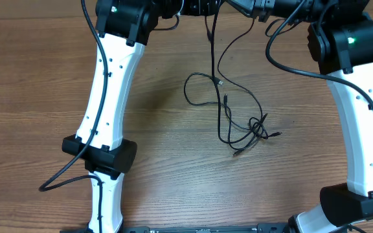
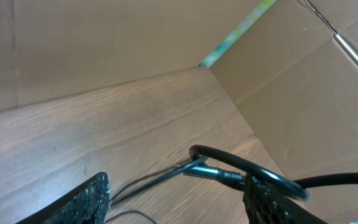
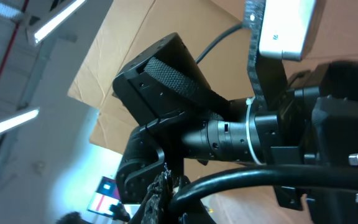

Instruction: Untangle cables

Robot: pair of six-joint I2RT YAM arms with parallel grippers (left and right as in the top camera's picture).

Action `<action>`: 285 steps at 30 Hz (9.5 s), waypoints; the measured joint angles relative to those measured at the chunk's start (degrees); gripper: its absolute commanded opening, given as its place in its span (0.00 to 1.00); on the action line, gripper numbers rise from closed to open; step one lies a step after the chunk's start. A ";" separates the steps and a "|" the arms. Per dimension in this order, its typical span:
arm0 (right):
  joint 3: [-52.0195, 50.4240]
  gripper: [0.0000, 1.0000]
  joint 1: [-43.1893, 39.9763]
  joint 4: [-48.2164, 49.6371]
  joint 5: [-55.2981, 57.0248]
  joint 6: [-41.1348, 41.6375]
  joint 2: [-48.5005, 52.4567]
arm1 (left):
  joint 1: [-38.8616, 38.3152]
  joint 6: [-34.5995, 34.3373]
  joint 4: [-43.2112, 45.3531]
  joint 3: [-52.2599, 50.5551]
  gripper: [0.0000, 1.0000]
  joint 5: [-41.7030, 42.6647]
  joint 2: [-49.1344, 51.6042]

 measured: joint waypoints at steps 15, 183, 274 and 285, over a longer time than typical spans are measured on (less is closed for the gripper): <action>0.00 0.04 0.20 7.89 -0.20 15.69 0.04 | -7.26 6.47 2.67 0.00 0.70 -2.62 0.00; -0.09 0.15 -4.63 -31.65 50.93 -24.63 0.20 | 1.66 26.49 -26.60 0.02 0.04 6.88 -0.85; -0.09 0.57 1.05 -36.83 23.74 -35.52 0.15 | 5.20 -8.39 -11.39 0.00 0.04 32.35 -3.30; 0.26 0.53 1.55 -35.95 31.85 -35.28 -0.59 | 5.16 -8.46 -11.56 -0.28 0.04 36.26 -3.26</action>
